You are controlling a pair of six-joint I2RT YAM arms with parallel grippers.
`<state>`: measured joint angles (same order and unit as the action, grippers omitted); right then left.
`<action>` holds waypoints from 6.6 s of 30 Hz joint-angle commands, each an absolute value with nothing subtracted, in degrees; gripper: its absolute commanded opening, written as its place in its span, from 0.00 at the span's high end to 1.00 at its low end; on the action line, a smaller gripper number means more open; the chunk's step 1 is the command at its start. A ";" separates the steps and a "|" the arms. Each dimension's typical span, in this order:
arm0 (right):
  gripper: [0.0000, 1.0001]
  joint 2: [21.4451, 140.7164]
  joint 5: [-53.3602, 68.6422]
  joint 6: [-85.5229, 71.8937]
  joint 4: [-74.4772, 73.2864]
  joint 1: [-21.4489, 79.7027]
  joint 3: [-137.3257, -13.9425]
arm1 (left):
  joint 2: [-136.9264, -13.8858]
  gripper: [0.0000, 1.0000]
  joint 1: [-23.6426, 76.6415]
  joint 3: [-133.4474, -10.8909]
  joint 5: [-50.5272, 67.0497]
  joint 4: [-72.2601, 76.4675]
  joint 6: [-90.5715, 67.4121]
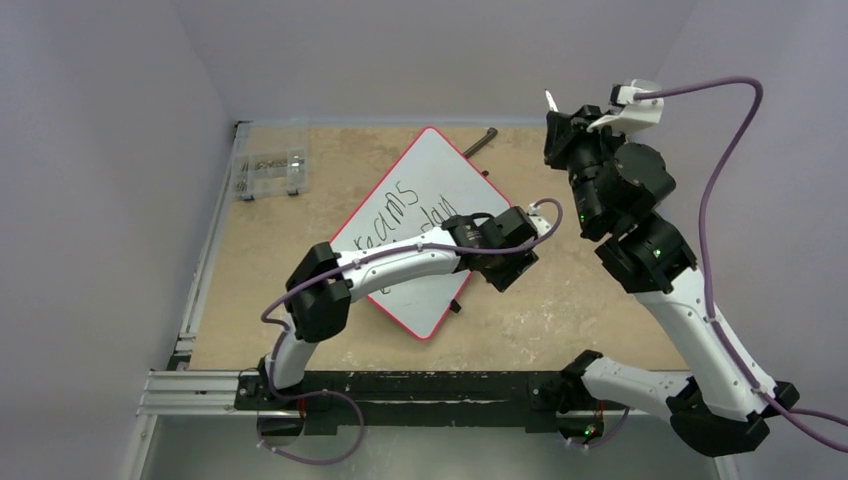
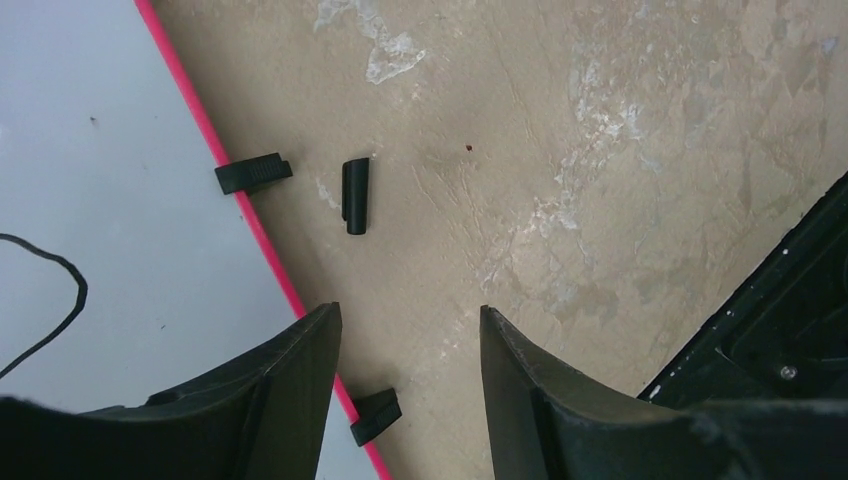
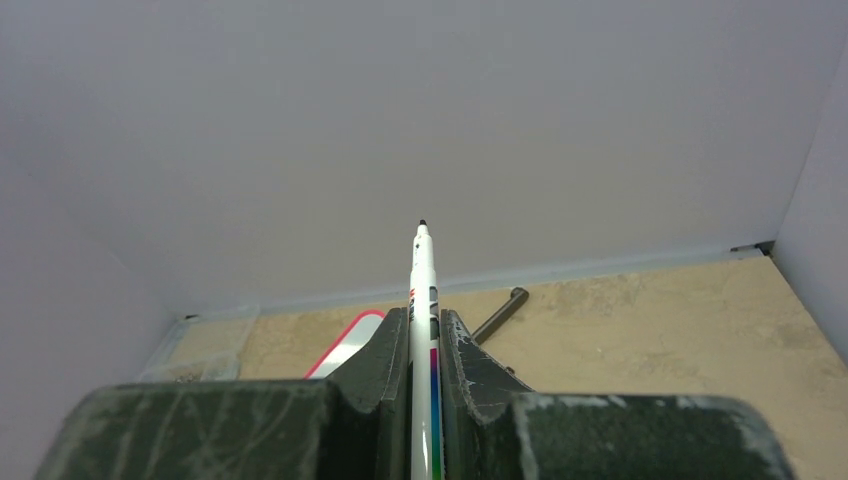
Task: Write a sentence on the whiteboard
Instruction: Pick up the pen cap from the center of the board, then insert the whiteboard marker without the cap into the pen cap.
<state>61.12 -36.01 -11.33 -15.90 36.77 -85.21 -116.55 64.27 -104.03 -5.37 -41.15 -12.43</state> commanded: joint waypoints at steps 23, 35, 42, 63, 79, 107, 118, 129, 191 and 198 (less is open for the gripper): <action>1.00 52.59 -16.38 -18.97 -12.92 36.64 -82.81 | -133.33 0.58 63.24 -119.00 -7.63 -46.29 -6.79; 1.00 52.56 -13.58 -20.43 -12.80 36.65 -80.42 | -136.24 0.60 61.58 -121.52 -6.94 -47.91 -5.35; 1.00 52.74 -12.72 -21.42 -12.10 36.65 -79.01 | -137.94 0.62 61.26 -122.80 -5.84 -48.10 -4.92; 1.00 52.91 -12.65 -21.81 -11.80 36.63 -77.36 | -139.11 1.00 60.99 -121.71 -2.16 -48.16 -9.05; 1.00 49.32 -16.84 -23.71 -7.29 36.63 -75.27 | -109.03 1.00 60.31 -104.48 11.38 -33.78 -21.23; 1.00 51.92 -3.84 -34.50 13.60 36.65 -60.32 | -66.11 1.00 27.00 -68.71 16.52 -8.84 -49.85; 1.00 56.56 4.72 -35.55 21.80 37.66 -55.55 | -61.83 1.00 17.29 -53.72 20.02 11.43 -66.58; 1.00 62.31 2.40 -25.83 23.63 45.52 -56.26 | -51.60 1.00 17.14 -47.96 0.91 0.36 -82.19; 1.00 80.40 9.14 -17.81 27.90 52.60 -62.64 | -40.71 1.00 17.14 -38.43 -3.27 -3.49 -97.73; 1.00 80.71 8.46 -17.80 27.61 52.61 -62.84 | -40.53 1.00 17.12 -38.06 -3.47 -3.27 -98.06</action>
